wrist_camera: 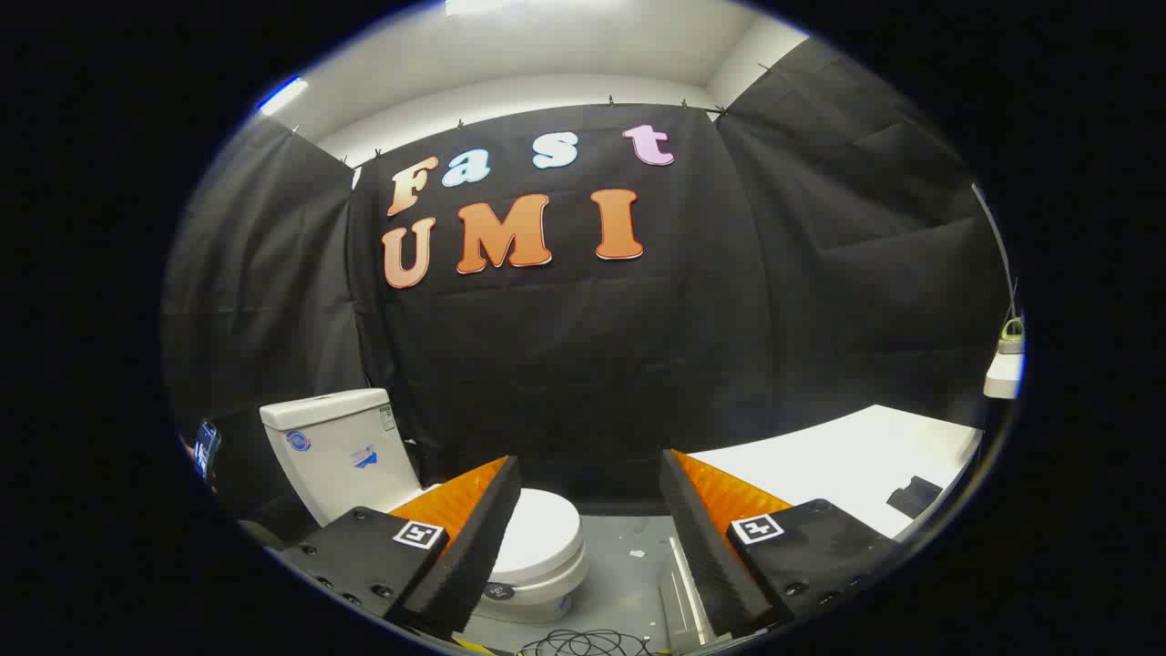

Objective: Open the toilet lid.

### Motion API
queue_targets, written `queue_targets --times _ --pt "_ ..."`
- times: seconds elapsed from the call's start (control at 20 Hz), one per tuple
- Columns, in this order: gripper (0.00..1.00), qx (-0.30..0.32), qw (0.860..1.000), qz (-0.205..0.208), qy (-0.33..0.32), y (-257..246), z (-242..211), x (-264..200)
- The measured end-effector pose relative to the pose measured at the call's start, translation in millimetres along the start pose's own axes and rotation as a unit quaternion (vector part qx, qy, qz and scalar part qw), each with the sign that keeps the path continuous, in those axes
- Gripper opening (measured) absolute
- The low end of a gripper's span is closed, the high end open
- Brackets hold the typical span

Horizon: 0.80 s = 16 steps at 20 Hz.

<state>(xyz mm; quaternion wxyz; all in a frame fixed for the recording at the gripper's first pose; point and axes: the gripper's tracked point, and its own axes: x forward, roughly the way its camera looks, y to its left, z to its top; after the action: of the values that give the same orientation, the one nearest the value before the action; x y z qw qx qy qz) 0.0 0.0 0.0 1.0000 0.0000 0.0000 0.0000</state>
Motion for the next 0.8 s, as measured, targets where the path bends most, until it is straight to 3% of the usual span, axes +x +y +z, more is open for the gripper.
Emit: queue_targets --times 0.8 --pt "0.99 -0.001 1.0 0.001 0.005 0.9 -2.6 -0.1"
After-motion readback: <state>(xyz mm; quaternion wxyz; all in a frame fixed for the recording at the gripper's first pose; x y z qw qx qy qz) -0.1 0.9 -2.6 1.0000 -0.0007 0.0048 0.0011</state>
